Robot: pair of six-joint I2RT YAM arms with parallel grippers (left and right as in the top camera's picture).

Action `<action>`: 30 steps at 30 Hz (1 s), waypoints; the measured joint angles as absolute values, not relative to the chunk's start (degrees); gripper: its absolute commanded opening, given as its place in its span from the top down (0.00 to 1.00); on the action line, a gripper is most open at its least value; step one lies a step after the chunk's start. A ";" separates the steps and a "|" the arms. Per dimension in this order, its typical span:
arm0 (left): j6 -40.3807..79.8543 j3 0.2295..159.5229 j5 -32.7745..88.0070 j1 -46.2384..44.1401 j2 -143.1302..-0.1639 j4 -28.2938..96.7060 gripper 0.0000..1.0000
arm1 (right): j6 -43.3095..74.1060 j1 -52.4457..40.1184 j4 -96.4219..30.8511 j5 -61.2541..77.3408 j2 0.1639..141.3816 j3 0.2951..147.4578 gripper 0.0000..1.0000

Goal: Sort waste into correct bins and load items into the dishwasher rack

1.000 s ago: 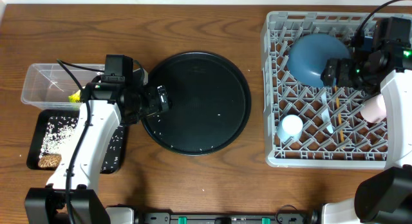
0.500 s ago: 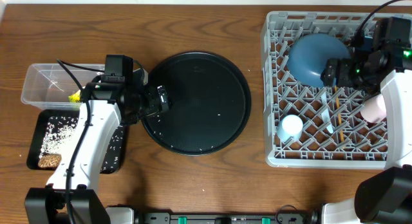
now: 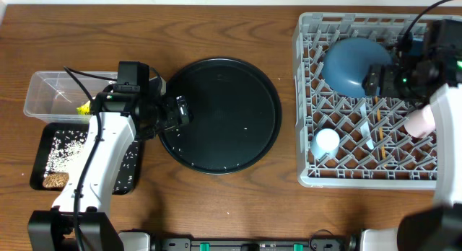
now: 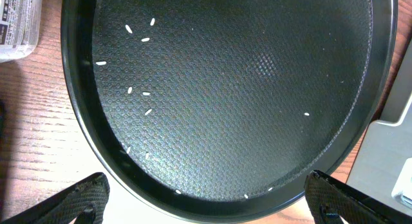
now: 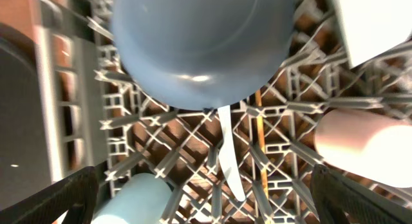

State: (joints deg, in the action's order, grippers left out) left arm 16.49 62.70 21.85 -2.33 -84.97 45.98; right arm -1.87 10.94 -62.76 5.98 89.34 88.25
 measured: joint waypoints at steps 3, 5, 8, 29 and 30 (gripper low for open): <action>16.49 62.70 21.82 -2.33 -84.97 46.00 0.02 | -1.87 10.11 -62.76 6.04 82.94 88.27 0.01; 16.49 62.70 21.85 -2.33 -84.97 46.00 0.02 | -1.87 9.34 -62.76 6.07 78.35 88.33 0.01; 16.49 62.70 21.82 -2.33 -84.97 46.00 0.02 | -1.87 8.01 -62.76 6.00 71.59 88.36 0.02; 16.49 62.70 21.82 -2.33 -84.97 46.00 0.02 | -2.31 -0.36 -62.74 6.07 33.43 88.79 0.01; 16.49 62.70 21.82 -2.33 -84.97 46.02 0.02 | -3.36 -0.82 -62.70 5.17 31.99 88.82 0.01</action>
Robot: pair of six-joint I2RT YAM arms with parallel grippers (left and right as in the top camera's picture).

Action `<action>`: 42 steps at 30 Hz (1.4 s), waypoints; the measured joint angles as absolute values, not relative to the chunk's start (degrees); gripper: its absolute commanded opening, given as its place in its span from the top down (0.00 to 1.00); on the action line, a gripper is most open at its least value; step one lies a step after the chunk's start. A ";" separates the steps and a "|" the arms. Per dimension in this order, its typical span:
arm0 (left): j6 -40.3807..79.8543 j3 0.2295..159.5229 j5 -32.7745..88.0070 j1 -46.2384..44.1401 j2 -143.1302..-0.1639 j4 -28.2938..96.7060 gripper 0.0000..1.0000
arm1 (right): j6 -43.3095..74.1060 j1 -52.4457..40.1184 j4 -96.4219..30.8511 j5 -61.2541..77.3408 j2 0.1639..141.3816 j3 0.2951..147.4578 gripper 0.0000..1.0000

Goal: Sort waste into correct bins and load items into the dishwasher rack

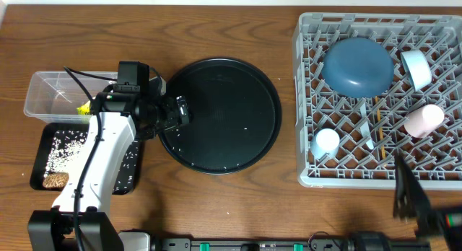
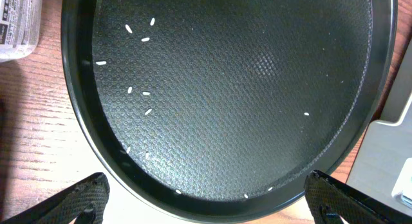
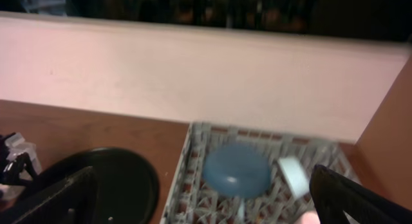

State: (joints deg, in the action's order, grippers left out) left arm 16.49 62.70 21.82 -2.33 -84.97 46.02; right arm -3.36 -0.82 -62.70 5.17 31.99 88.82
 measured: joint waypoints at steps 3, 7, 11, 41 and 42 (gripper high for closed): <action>16.49 62.70 21.82 -2.33 -84.97 46.02 0.02 | -6.28 -1.41 -63.00 1.30 28.27 88.84 0.01; 16.49 62.70 21.82 -2.33 -84.99 46.00 0.02 | -8.36 -1.50 -65.08 -2.31 23.42 88.90 0.01; 16.49 62.70 21.85 -2.33 -84.97 46.02 0.02 | -9.34 -2.68 -68.49 -3.81 19.75 89.06 0.01; 16.49 62.70 21.82 -2.33 -84.97 46.02 0.02 | -4.95 -4.25 -56.77 -0.21 0.49 55.09 0.01; 16.49 62.70 21.82 -2.33 -84.97 46.00 0.02 | -4.75 -4.25 -54.83 0.47 0.49 52.88 0.01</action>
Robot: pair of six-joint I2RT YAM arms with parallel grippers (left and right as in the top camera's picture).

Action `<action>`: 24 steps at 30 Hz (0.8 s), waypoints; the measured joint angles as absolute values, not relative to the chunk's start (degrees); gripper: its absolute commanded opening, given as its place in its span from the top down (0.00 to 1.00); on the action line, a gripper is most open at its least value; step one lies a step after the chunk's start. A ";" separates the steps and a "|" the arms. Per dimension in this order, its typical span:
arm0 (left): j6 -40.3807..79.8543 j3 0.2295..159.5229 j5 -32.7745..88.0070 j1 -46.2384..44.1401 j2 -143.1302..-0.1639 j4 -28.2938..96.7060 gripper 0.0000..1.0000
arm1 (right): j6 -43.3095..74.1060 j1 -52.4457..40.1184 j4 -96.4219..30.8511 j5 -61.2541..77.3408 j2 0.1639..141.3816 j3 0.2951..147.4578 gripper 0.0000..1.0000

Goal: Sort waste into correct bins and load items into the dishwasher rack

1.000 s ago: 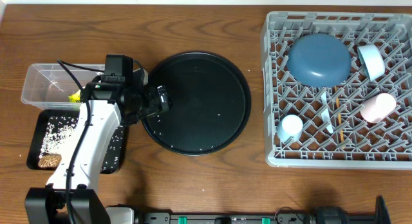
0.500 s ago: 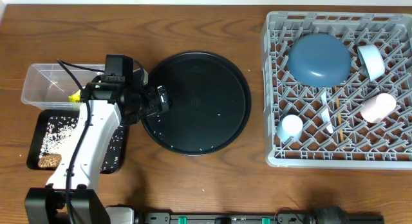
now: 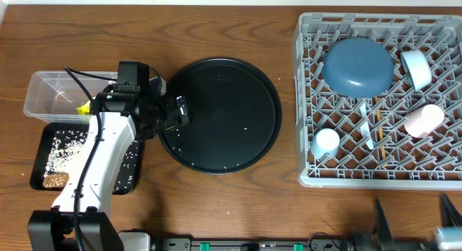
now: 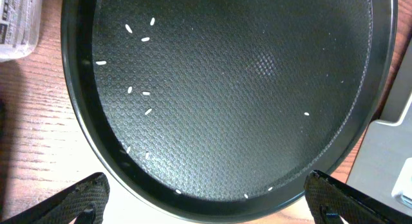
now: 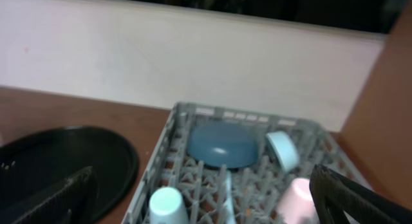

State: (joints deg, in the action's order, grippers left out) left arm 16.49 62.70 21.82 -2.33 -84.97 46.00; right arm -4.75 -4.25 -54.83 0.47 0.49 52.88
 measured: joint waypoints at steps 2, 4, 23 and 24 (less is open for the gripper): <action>16.49 62.70 21.82 -2.33 -84.97 46.04 0.02 | -3.99 -4.25 -50.48 1.43 0.49 48.53 0.01; 16.49 62.70 21.80 -2.33 -84.97 46.00 0.02 | -3.22 -4.25 -46.85 1.98 0.51 44.58 0.01; 16.49 62.70 21.85 -2.33 -84.99 46.04 0.02 | 2.66 -1.93 -3.97 3.07 0.62 11.90 0.01; 16.49 62.70 21.85 -2.33 -84.99 46.04 0.02 | 3.03 -1.93 -2.68 3.07 0.64 10.94 0.01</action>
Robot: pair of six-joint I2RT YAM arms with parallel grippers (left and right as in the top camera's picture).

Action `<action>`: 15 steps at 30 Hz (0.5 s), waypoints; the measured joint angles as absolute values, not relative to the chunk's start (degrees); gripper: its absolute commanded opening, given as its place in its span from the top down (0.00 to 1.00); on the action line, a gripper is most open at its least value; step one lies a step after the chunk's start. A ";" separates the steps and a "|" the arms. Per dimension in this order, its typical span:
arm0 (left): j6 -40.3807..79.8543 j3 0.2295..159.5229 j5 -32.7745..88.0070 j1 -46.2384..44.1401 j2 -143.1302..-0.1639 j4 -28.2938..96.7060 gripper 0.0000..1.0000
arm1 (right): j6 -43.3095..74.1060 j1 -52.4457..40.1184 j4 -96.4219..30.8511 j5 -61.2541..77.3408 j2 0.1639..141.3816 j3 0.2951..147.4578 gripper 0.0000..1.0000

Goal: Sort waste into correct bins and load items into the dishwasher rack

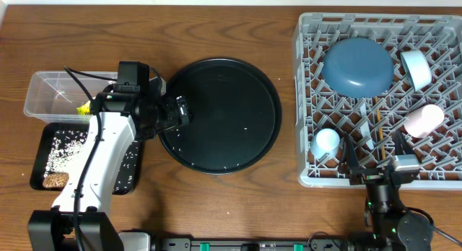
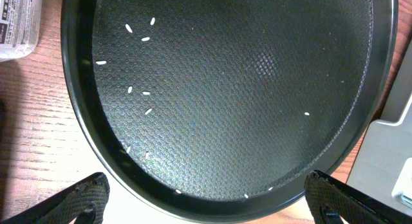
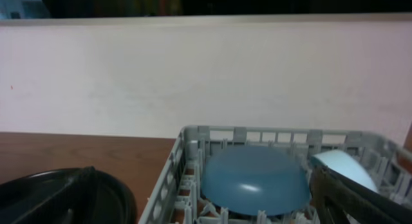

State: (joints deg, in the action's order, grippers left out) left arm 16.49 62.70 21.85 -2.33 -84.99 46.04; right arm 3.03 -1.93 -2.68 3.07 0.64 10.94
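Note:
A round black tray [image 1: 220, 115] lies mid-table, with a few rice grains [image 2: 138, 38] on its textured floor [image 2: 244, 89]. My left gripper [image 1: 180, 110] sits at its left rim, open and empty [image 2: 206, 208], with both fingertips [image 2: 84, 197] straddling the near rim. The grey dishwasher rack [image 1: 307, 99] holds an upturned blue bowl [image 1: 357, 63], two pale blue cups [image 1: 415, 67], a pink cup [image 1: 422, 120] and cutlery [image 1: 372, 128]. My right gripper [image 1: 374, 146] stands open over the rack's front edge. It faces the bowl [image 3: 254, 182], with nothing between its fingers [image 3: 212, 208].
A clear plastic bin [image 1: 54, 92] and a black bin [image 1: 79, 157] with rice and food scraps sit at the far left beside my left arm. A pale wall [image 3: 206, 76] rises behind the table. Bare wood lies between tray and rack [image 1: 289, 78].
My right gripper was at the overhead view's bottom edge, in front of the table. It now stands over the rack's front edge, with its camera lower and more level. The left arm has not moved.
At first my right gripper hung open over the rack's back right, next to the blue bowl. Then it was out in front of the table, looking back at the rack. Now it is at the rack's front edge. My left gripper stayed open at the tray's rim.

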 measured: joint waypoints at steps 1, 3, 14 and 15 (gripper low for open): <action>16.49 62.70 21.85 -2.33 -84.99 46.02 0.02 | 3.31 -1.93 -1.08 3.07 0.64 10.07 0.01; 16.49 62.70 21.85 -2.33 -84.99 46.04 0.02 | 3.86 -1.93 2.79 3.09 0.62 7.97 0.01; 16.49 62.70 21.85 -2.33 -84.99 46.04 0.02 | 4.38 -1.93 10.48 3.25 0.62 0.43 0.01; 16.49 62.70 21.85 -2.33 -84.99 46.02 0.02 | 4.38 -1.93 8.95 3.25 0.58 0.45 0.01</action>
